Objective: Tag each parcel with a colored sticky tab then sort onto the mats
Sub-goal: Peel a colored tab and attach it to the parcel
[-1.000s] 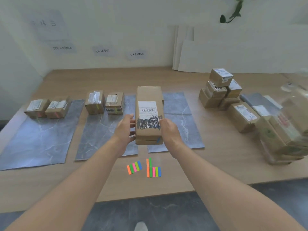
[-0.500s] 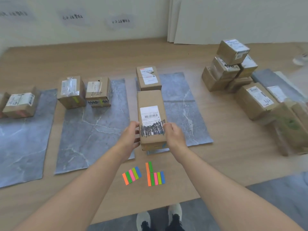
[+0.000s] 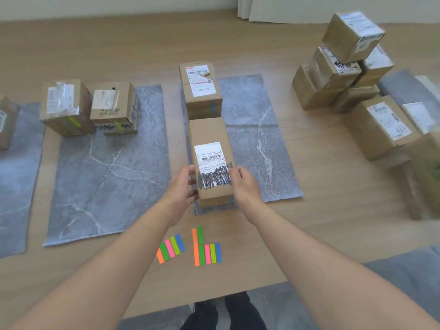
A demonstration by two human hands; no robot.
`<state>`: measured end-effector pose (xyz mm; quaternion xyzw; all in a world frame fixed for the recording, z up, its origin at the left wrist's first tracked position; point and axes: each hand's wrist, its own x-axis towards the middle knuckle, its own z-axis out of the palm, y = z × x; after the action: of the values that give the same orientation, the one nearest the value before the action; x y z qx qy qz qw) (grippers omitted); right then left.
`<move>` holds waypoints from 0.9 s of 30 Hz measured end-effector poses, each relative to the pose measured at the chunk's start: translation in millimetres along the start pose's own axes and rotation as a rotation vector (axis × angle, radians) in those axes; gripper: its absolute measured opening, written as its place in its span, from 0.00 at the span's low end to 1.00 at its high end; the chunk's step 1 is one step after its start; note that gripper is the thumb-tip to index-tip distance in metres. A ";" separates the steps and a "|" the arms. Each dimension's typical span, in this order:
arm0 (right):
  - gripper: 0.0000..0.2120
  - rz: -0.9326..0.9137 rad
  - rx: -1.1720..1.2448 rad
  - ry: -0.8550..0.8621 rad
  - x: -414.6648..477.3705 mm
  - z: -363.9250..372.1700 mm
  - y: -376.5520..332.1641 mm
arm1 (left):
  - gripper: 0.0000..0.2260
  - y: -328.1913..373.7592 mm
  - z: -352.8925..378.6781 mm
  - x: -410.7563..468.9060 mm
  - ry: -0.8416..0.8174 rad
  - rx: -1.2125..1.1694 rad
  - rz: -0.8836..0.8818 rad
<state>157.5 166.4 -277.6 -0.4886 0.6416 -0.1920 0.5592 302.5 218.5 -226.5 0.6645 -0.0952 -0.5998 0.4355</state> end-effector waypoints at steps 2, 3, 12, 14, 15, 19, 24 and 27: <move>0.13 0.001 -0.019 -0.010 2.4 0.2 4.1 | 0.12 -3.9 3.6 1.9 0.016 -0.005 -0.005; 0.16 0.005 -0.026 -0.018 2.6 0.1 5.4 | 0.12 -6.1 4.7 3.1 0.021 -0.009 -0.003; 0.24 0.016 -0.080 -0.064 2.7 -10.5 -6.9 | 0.19 -3.8 3.1 -0.9 0.082 -0.007 -0.022; 0.30 -0.007 -0.125 -0.040 -4.0 -13.2 -19.8 | 0.24 2.6 0.1 -6.9 0.103 0.010 -0.001; 0.31 -0.029 -0.139 -0.028 -8.2 -14.5 -27.7 | 0.25 6.7 -1.4 -10.6 0.108 0.013 0.016; 0.34 -0.103 -0.134 -0.018 -32.0 -17.5 -64.3 | 0.26 29.8 -3.2 -34.4 0.123 -0.001 0.088; 0.25 -0.196 -0.066 -0.025 -66.6 -22.8 -108.6 | 0.24 62.0 -4.0 -76.2 0.104 -0.002 0.204; 0.10 -0.294 -0.003 -0.015 -96.7 -27.4 -135.8 | 0.24 82.1 -7.3 -109.7 0.087 0.009 0.290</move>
<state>178.8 178.7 -110.5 -0.5797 0.5593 -0.2672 0.5289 312.6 243.7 -92.0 0.6711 -0.1741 -0.5007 0.5182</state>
